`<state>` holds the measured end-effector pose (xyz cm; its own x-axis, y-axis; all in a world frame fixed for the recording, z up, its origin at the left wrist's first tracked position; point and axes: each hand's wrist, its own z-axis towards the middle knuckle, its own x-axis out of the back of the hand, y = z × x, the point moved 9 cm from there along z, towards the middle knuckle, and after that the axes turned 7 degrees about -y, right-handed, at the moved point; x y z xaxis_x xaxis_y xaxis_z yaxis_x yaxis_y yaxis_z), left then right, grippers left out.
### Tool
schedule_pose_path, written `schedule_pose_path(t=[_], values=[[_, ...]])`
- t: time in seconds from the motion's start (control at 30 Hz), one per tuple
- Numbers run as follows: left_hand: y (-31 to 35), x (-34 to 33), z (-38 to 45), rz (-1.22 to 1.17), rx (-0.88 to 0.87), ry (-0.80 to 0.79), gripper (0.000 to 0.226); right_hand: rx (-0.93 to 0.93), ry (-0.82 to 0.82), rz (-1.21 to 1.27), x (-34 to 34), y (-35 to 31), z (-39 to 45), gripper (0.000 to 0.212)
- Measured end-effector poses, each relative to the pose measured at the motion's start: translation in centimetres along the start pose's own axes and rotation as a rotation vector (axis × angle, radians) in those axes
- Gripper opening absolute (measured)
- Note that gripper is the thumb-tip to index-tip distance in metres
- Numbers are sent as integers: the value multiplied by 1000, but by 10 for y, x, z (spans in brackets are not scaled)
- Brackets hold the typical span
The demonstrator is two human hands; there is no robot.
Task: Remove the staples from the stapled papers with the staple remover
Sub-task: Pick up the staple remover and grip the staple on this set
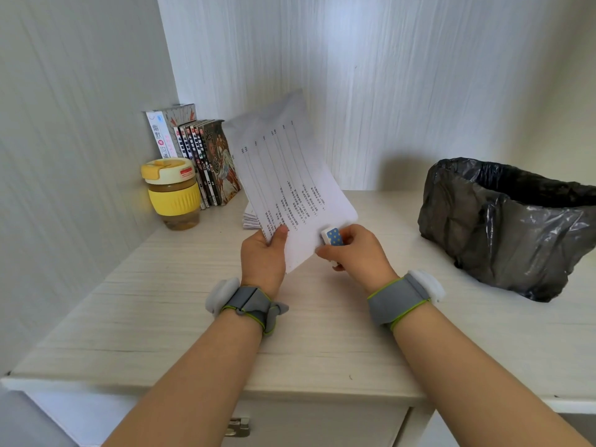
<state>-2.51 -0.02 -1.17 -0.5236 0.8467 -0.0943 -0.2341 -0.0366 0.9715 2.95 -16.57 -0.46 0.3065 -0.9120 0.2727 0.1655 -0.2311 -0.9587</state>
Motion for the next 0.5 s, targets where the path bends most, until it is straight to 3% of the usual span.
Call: schedule_pose_path(t=[0.3,0.47,0.5], values=[[-15,1,4,-130,98,-14,8,-92,-178,291,-14,9,2,33],[-14,0,3,-141,93,-15,9,-138,-294,373,-28,11,-2,7],[-14,0,3,-149,93,-15,10,-146,-314,403,-30,11,-2,10]])
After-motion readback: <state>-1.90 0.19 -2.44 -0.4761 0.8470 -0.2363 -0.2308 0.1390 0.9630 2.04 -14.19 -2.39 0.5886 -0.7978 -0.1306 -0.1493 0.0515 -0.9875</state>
